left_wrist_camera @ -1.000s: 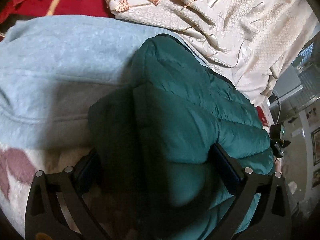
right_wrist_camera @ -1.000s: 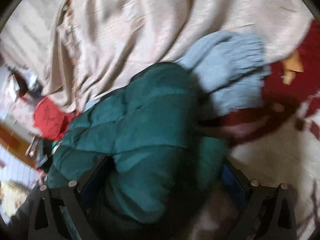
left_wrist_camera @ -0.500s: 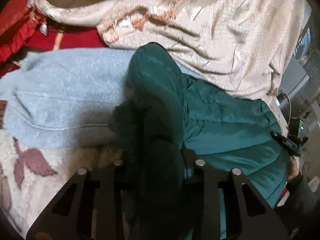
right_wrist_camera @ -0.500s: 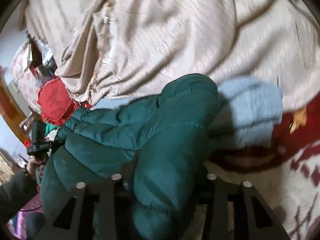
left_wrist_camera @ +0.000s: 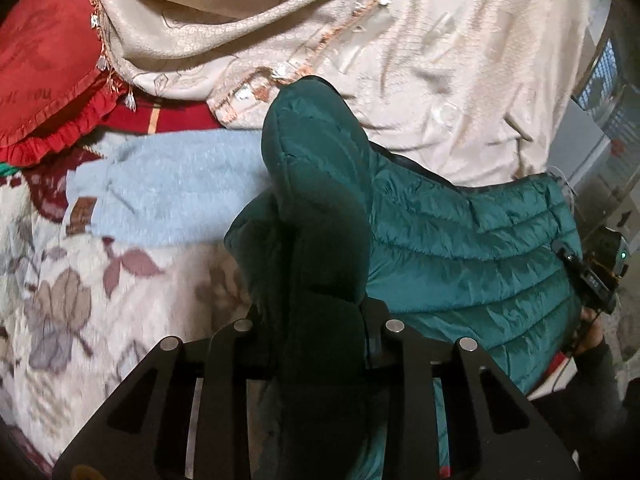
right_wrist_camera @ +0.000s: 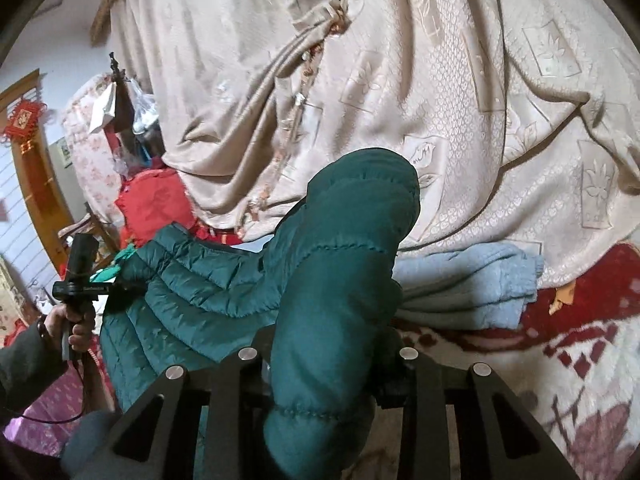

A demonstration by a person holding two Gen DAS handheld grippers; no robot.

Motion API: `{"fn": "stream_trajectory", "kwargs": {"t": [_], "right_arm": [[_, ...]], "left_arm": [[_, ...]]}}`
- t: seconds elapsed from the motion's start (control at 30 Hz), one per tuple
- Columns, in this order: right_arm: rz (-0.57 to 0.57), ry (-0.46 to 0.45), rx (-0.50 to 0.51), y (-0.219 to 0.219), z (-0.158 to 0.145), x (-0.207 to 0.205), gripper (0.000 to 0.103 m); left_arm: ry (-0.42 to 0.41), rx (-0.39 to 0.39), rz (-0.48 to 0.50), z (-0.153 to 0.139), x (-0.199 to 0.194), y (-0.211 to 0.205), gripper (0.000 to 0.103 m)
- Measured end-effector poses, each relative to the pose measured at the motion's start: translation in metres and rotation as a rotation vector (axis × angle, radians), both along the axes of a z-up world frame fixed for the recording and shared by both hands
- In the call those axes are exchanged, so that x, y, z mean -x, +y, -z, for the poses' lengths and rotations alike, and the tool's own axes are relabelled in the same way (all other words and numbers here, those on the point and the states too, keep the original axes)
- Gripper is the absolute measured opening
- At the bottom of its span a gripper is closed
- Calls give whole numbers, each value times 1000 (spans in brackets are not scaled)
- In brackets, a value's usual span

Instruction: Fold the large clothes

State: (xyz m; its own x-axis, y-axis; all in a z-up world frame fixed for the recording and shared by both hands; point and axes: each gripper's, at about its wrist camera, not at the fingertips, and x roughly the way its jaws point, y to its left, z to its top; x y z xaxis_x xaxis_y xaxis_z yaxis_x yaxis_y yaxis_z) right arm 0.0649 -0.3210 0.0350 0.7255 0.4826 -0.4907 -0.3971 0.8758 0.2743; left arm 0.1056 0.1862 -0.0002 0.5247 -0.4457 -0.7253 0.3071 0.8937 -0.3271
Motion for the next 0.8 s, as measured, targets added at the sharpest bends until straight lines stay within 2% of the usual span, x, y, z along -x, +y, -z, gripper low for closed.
{"fn": "stream_trajectory", "kwargs": {"t": [0.1,0.17,0.23,0.3,0.37,0.43,0.47,0.53,0.57,0.6,0.63,0.67,0.7,0.73,0.8], "right_arm": [[-6,66,9,-11,18,2,31],[26,190,13,-19,42,-14,36],[57,278,-24,-28,56,-27,49],[120,352,-114,-42,61,-31,57],[172,357,-193,-54,54,-25,57],[266,302,-203,-65,39,-14,61],[334,259,-180,-67,28,-6,64],[453,145,-55,-53,6,12,82],[473,100,5,-39,-5,16,84],[440,59,41,-19,-14,17,85],[411,47,48,-12,-16,12,85],[369,51,73,3,-15,6,86],[357,92,117,17,-7,-3,87],[359,127,145,24,2,-10,87],[332,229,190,37,29,-29,87]], "left_arm": [[15,22,17,13,15,-1,29],[52,-4,6,38,15,-5,35],[80,-22,-42,60,11,-2,55],[101,28,-95,69,9,9,64],[131,81,-114,64,9,19,65],[130,55,-106,54,11,23,65],[105,6,-105,44,14,22,65],[30,-80,-130,24,17,17,66],[-52,-140,-157,6,21,9,66],[-103,-166,-186,-4,22,4,66],[-136,-173,-217,-10,21,1,72],[-181,-167,-264,-20,20,-9,75],[-204,-166,-280,-23,17,-14,80],[-223,-177,-285,-25,13,-28,80],[-215,-202,-260,-13,-2,-53,80]]}}
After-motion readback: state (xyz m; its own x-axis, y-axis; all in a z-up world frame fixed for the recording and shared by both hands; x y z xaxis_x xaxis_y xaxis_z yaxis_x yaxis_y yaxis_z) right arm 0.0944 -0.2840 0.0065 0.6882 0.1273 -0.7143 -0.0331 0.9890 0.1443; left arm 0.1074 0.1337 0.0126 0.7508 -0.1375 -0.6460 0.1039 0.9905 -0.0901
